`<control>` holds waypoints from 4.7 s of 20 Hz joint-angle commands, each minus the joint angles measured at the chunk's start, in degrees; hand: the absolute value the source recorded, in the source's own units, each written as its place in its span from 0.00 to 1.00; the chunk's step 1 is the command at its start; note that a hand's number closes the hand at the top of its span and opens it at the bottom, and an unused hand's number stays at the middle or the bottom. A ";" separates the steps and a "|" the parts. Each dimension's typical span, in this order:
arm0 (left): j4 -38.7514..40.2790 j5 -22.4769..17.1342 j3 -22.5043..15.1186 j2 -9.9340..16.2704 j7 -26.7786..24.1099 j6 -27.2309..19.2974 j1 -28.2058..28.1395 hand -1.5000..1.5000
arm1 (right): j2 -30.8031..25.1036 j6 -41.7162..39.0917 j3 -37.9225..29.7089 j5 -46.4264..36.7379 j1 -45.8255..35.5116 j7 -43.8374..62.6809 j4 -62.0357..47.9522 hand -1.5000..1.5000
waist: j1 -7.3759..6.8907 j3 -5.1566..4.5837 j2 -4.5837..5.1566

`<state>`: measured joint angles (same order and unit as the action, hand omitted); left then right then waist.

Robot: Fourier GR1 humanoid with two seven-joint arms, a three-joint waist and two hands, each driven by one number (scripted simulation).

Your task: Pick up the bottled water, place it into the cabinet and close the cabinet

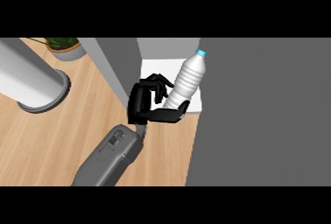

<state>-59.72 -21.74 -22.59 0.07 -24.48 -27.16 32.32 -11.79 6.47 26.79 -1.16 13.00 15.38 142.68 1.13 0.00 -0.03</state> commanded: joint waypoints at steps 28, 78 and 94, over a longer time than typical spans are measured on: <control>42.61 -12.89 4.67 -0.06 -12.70 -9.69 24.10 1.00 | -1.12 -5.76 -2.87 3.93 7.12 -5.77 3.17 0.00 | 2.69 -0.05 0.97; 14.41 -15.39 -0.05 -0.07 -6.80 9.55 13.01 1.00 | 0.89 -7.81 -4.33 1.20 9.16 -3.17 5.96 0.00 | -2.10 -0.01 -0.78; -26.48 -10.01 -8.84 13.72 -2.96 4.86 -23.27 1.00 | -6.80 -14.91 1.67 4.26 1.16 9.01 5.54 1.00 | -2.36 -0.03 -0.28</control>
<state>-76.79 -33.25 -30.00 10.73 -27.35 -20.68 17.47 -17.82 -7.71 27.84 0.80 16.16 17.55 142.47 -1.25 -0.03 -0.54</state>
